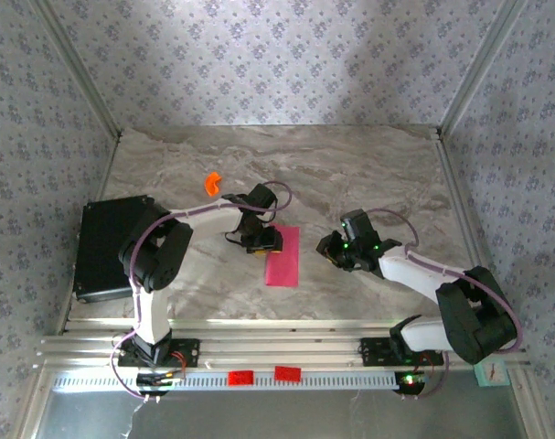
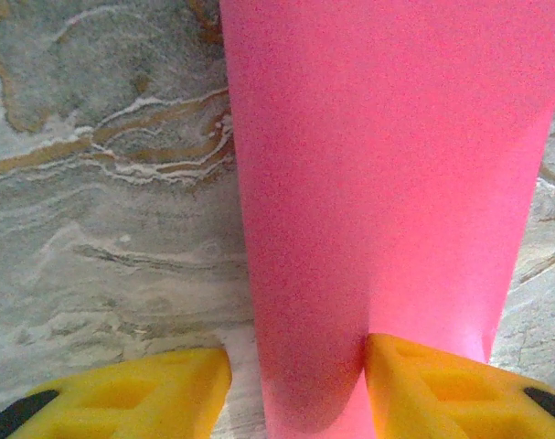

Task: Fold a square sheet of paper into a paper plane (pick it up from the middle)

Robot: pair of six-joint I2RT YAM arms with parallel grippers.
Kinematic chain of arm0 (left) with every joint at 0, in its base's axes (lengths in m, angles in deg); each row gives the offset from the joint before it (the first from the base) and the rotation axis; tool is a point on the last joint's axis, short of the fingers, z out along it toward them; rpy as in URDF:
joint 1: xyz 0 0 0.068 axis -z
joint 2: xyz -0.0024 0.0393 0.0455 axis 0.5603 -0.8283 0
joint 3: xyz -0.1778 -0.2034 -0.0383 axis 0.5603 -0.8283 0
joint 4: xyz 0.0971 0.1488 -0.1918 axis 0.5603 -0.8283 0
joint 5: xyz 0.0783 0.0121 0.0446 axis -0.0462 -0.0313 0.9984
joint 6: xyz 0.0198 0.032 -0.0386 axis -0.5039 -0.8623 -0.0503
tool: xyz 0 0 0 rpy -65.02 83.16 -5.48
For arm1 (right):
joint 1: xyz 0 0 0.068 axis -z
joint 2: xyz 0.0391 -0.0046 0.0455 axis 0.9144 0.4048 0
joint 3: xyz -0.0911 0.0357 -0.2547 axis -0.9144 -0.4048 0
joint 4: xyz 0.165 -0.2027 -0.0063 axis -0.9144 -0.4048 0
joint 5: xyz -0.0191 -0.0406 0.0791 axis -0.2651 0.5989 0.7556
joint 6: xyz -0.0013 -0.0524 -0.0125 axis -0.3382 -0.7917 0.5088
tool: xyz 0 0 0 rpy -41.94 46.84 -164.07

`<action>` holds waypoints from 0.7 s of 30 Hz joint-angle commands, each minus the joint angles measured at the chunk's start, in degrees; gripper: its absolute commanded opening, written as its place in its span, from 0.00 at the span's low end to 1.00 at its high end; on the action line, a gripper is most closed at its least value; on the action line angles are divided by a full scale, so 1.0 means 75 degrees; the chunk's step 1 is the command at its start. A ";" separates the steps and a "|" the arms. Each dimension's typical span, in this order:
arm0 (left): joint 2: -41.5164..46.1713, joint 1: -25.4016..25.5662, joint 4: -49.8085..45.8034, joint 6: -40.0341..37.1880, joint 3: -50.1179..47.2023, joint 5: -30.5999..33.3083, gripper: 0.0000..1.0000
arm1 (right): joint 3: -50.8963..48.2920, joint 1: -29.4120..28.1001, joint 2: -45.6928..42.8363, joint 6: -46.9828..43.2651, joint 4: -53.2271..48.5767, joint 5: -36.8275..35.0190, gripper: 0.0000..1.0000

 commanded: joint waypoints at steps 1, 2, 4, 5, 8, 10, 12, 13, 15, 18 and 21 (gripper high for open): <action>-0.1032 0.0044 0.0270 -0.0332 -0.0419 0.0637 0.49 | 0.0212 -0.0049 0.0098 -0.0142 -0.0132 0.0065 0.26; -0.1032 0.0045 0.0266 -0.0332 -0.0419 0.0640 0.49 | 0.0209 -0.0059 0.0115 -0.0156 -0.0134 0.0087 0.26; -0.1033 0.0045 0.0264 -0.0330 -0.0424 0.0658 0.49 | 0.0240 -0.0062 0.0134 -0.0161 -0.0124 0.0098 0.26; -0.1037 0.0052 0.0258 -0.0307 -0.0403 0.0661 0.49 | 0.0241 -0.0061 0.0145 -0.0156 -0.0134 0.0105 0.26; -0.1091 0.0044 0.0227 -0.0224 -0.0383 0.0667 0.49 | 0.0247 -0.0097 0.0160 -0.0174 -0.0118 0.0111 0.26; -0.1120 0.0053 0.0225 -0.0179 -0.0390 0.0670 0.49 | 0.0249 -0.0119 0.0198 -0.0168 -0.0083 0.0148 0.26; -0.1137 0.0051 0.0235 -0.0165 -0.0403 0.0651 0.49 | 0.0285 -0.0150 0.0238 -0.0226 -0.0027 0.0208 0.26; -0.1138 0.0047 0.0246 -0.0165 -0.0413 0.0638 0.49 | 0.0298 -0.0182 0.0278 -0.0266 0.0042 0.0285 0.26; -0.1126 0.0050 0.0246 -0.0165 -0.0416 0.0647 0.49 | 0.0394 -0.0242 0.0397 -0.0350 0.0162 0.0457 0.22; -0.1138 0.0046 0.0241 -0.0138 -0.0421 0.0677 0.48 | 0.0643 -0.0364 0.0726 -0.0491 0.0218 0.0703 0.17; -0.1161 0.0047 0.0217 -0.0021 -0.0418 0.0703 0.48 | 0.0927 -0.0532 0.1043 -0.0543 0.0063 0.0639 0.13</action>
